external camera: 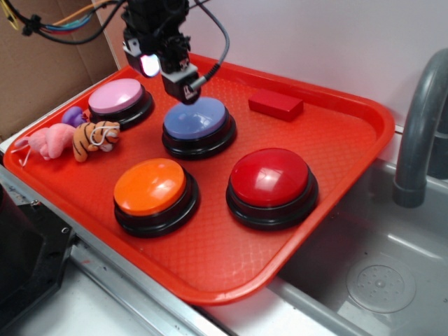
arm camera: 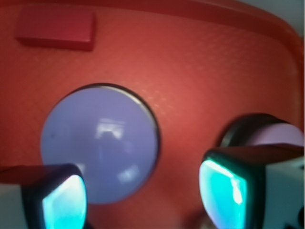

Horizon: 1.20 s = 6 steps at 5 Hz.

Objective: Push the purple button.

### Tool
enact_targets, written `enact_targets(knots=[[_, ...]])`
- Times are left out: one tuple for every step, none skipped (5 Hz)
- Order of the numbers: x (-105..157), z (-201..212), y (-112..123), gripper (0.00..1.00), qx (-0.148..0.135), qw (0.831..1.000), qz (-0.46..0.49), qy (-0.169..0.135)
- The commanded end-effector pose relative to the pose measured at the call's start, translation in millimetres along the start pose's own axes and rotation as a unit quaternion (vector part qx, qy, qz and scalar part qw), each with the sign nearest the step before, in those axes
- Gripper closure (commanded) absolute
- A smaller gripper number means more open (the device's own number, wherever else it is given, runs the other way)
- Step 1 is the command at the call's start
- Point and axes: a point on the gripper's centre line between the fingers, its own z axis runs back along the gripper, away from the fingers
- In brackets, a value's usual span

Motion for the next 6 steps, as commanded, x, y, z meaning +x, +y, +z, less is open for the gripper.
enact_targets(knots=[[11.8,-10.7,-20.6,0.0,-0.008,1.0,-0.02,0.003],[8.4,-22.6,-17.5,0.0,0.01,1.0,-0.012,0.018],[7.3,-32.5,-19.7,0.0,0.012,0.999,-0.019,0.033],[9.5,-22.3,-19.7,0.0,0.009,0.999,-0.023,0.025],[12.9,3.1,-9.0,0.0,0.006,1.0,-0.016,0.011],[15.9,23.4,-4.9,0.0,0.012,0.999,-0.036,0.0]])
